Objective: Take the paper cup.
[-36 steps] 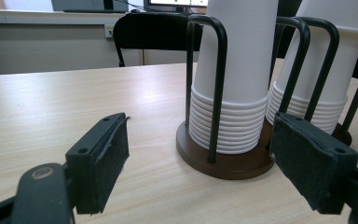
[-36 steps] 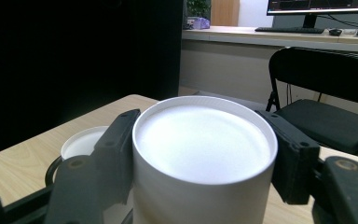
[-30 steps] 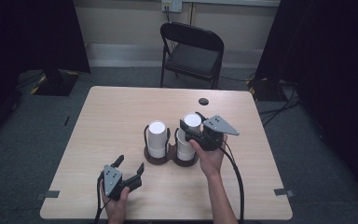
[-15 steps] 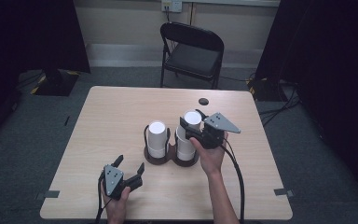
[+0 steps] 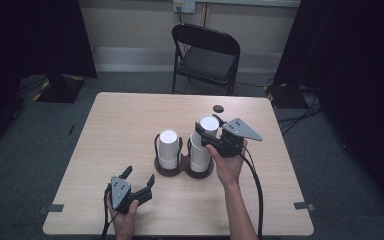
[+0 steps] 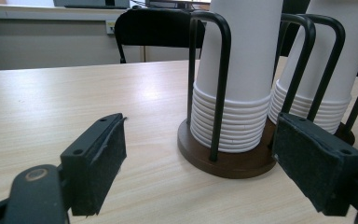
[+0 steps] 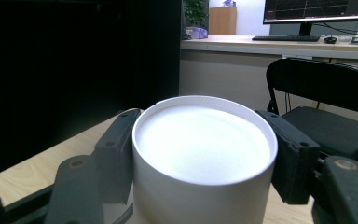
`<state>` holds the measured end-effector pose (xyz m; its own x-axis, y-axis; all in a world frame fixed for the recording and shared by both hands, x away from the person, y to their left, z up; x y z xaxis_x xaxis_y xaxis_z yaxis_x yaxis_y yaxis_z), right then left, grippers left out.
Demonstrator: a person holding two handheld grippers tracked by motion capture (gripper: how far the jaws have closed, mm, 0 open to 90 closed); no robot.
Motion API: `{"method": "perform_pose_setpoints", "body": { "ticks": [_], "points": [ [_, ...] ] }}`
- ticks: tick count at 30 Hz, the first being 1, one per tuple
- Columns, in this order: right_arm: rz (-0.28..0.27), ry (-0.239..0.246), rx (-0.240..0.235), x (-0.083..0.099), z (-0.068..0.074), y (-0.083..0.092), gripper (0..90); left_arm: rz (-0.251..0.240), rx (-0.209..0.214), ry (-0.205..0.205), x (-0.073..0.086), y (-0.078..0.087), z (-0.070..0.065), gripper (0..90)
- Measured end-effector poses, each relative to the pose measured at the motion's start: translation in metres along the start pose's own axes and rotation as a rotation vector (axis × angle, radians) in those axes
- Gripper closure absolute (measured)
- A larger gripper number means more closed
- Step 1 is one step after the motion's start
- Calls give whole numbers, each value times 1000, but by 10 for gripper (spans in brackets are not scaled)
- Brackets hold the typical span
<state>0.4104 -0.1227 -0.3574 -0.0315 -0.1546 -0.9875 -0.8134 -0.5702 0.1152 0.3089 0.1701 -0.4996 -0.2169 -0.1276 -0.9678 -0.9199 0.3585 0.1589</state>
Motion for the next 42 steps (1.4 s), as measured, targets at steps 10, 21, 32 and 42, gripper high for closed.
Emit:
{"method": "perform_pose_setpoints", "body": {
  "ticks": [10,21,32,42],
  "points": [
    [-13,-33,21,-6,-6,11,344,-4,5,29,0,0,3,195],
    [-20,-53,24,-4,-9,22,344,15,4,16,-1,-1,2,233],
    [-43,-97,33,0,-14,42,344,68,39,39,-2,-4,4,226],
    [-63,-139,13,10,-7,63,345,94,121,42,-5,-3,0,255]
  ]
}}
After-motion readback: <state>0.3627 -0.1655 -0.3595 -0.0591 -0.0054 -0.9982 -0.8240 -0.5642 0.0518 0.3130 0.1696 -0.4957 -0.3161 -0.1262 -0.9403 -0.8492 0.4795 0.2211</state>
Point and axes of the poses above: each handheld gripper's, and its own axes: y roughly backward along the jaws, x roughly out of its underside, z roughly to its left, the point moved 1 cm from there along -y, roughly forward along the jaws, and after that the axes turned 9 degrees about y, right-handed, at the moved point
